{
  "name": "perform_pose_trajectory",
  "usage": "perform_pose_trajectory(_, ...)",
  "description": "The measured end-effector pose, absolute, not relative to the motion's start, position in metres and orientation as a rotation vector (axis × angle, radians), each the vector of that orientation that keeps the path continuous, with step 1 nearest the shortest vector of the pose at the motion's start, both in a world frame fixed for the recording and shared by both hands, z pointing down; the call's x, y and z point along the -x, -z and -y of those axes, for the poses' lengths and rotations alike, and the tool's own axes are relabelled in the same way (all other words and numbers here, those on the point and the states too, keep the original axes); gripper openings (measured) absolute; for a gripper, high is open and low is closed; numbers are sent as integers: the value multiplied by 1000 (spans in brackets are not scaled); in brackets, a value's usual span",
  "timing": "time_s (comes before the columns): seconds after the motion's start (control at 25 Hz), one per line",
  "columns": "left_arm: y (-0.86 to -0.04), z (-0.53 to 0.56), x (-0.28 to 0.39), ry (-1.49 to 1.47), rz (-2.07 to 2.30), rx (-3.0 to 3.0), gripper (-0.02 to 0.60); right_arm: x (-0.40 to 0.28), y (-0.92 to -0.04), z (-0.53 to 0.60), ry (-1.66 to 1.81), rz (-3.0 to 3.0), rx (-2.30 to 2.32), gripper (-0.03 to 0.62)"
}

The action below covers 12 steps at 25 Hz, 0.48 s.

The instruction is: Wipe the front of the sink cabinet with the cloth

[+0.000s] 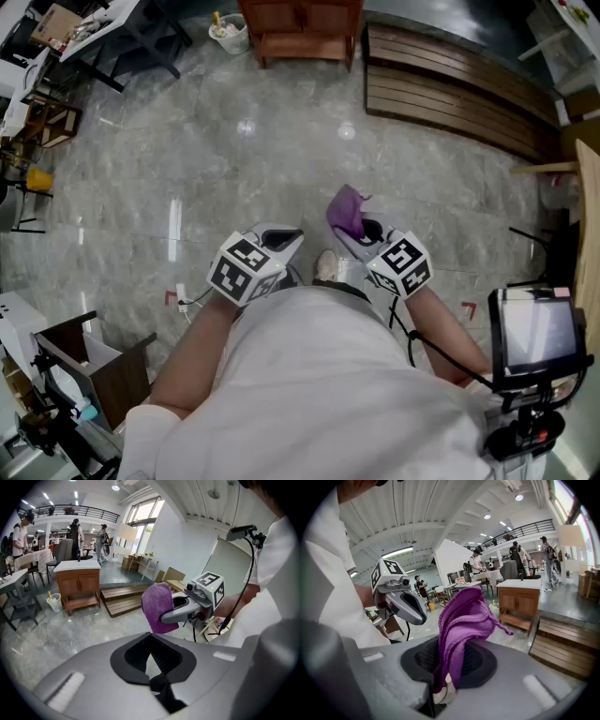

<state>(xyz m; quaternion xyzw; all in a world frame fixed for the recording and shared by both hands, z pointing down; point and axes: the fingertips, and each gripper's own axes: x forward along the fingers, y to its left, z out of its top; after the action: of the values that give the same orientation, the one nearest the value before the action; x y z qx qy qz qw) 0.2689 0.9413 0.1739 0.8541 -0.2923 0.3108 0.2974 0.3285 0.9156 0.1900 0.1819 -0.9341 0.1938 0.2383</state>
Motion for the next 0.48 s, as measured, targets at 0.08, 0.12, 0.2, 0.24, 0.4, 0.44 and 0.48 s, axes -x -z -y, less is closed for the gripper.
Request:
perform_pose_trajectory(0.08, -175, -932, -255, -806, 781, -2269, 6, -313, -192, -908, -526, 2563, -493, 83)
perform_pose_trajectory(0.12, -176, -927, -248, -798, 784, -2269, 6, -306, -193, -904, -524, 2564, -491, 83)
perform_pose_trajectory(0.2, -180, -916, -231, -785, 789, -2268, 6, -290, -197, -894, -520, 2560, -491, 83)
perform_pose_trajectory(0.24, -182, -910, -223, -778, 787, -2269, 6, -282, -200, -889, -517, 2554, -495, 83)
perform_pose_trajectory(0.4, -190, -881, -179, -745, 746, -2290, 6, -242, -209, -862, -480, 2511, -527, 83)
perform_pose_trajectory(0.44, -191, -870, -165, -741, 738, -2298, 6, -228, -211, -852, -467, 2499, -531, 83)
perform_pose_trajectory(0.48, -191, -857, -151, -739, 732, -2304, 6, -213, -212, -839, -457, 2489, -532, 83)
